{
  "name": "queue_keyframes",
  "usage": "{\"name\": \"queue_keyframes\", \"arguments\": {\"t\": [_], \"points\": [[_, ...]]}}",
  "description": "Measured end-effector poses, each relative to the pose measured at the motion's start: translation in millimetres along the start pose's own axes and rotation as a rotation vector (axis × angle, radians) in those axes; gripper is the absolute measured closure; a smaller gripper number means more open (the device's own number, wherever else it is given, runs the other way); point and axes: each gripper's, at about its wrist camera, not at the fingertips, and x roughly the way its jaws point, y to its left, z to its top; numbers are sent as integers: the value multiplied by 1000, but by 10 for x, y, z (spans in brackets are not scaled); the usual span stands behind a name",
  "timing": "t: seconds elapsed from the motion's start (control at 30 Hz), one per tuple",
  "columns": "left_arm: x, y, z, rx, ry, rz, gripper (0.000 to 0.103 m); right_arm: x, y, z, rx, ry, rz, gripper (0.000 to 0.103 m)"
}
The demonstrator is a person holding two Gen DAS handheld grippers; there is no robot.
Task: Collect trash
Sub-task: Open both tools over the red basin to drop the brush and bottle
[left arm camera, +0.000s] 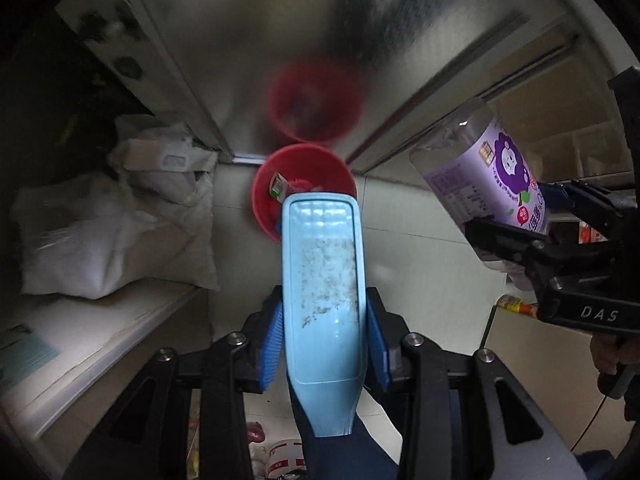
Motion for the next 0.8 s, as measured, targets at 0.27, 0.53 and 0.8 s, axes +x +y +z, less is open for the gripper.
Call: {"name": "queue_keyframes", "arguments": {"t": [0.27, 0.53, 0.8], "points": [[944, 265, 206, -20, 39, 22, 68, 911, -109, 108, -29, 39, -16, 31], [1712, 495, 383, -46, 41, 23, 68, 1736, -204, 218, -22, 99, -26, 31], [2315, 671, 551, -65, 84, 11, 68, 2167, -330, 296, 6, 139, -46, 31]]}}
